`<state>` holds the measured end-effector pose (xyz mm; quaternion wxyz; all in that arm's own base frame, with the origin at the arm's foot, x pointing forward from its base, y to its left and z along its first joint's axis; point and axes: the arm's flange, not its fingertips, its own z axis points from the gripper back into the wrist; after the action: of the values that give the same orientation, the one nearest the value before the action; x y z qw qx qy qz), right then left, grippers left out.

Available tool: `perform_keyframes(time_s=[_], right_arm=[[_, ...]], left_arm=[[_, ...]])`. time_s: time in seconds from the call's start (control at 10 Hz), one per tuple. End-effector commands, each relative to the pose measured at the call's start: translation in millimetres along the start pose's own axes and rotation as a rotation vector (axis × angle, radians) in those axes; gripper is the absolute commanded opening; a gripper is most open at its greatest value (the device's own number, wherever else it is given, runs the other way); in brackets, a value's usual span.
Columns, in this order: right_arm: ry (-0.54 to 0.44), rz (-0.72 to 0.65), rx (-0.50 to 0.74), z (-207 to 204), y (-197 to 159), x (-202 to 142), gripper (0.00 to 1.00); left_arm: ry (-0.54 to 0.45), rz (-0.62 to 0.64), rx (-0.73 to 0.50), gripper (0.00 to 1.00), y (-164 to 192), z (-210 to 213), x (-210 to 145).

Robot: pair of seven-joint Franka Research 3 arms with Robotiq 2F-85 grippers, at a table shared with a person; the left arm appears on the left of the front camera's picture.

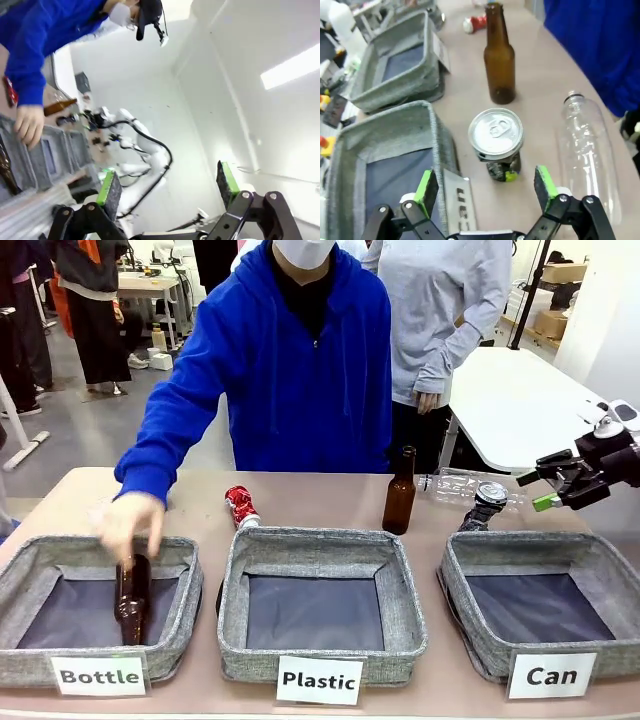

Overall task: Sort the can waste into the basket.
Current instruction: Pick up the can waste from the table and place it in the right Fabric basket.

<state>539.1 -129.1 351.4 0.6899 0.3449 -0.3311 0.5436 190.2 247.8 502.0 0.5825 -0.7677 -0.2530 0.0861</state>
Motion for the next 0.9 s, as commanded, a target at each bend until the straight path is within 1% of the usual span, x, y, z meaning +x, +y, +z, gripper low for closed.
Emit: perform_keyframes(time_s=[0.0, 0.2, 0.3, 0.4, 0.6, 0.7, 0.8], right_arm=[[-0.053, 0.071, 0.015, -2.2, -13.4, -10.0, 1.0], [-0.064, 0.101, -0.009, -9.9, -21.4, -11.0, 1.0], [-0.065, 0.091, -0.022, -12.4, -22.4, -11.4, 1.0], [-0.061, 0.085, -0.016, -17.3, -22.7, -11.8, 1.0], [-0.064, 0.075, -0.007, -27.7, -24.8, -13.4, 1.0], [-0.063, 0.069, 0.0, -32.8, -25.0, -16.4, 1.0], [-0.073, 0.067, 0.003, -38.1, -23.9, -18.3, 1.0]], left_arm=[[0.034, 0.081, -0.041, 1.0, -8.0, 6.0, 0.1], [0.089, 0.094, -0.025, 1.0, -0.2, -14.5, -2.3], [0.108, 0.097, -0.014, 1.0, 8.0, -29.6, -8.4], [0.15, 0.118, 0.036, 1.0, 23.1, -50.3, -15.6], [0.28, 0.16, 0.187, 1.0, 64.5, -93.2, -24.9], [0.33, 0.177, 0.23, 1.0, 87.0, -109.1, -31.9], [0.358, 0.216, 0.245, 1.0, 108.5, -123.5, -41.8]])
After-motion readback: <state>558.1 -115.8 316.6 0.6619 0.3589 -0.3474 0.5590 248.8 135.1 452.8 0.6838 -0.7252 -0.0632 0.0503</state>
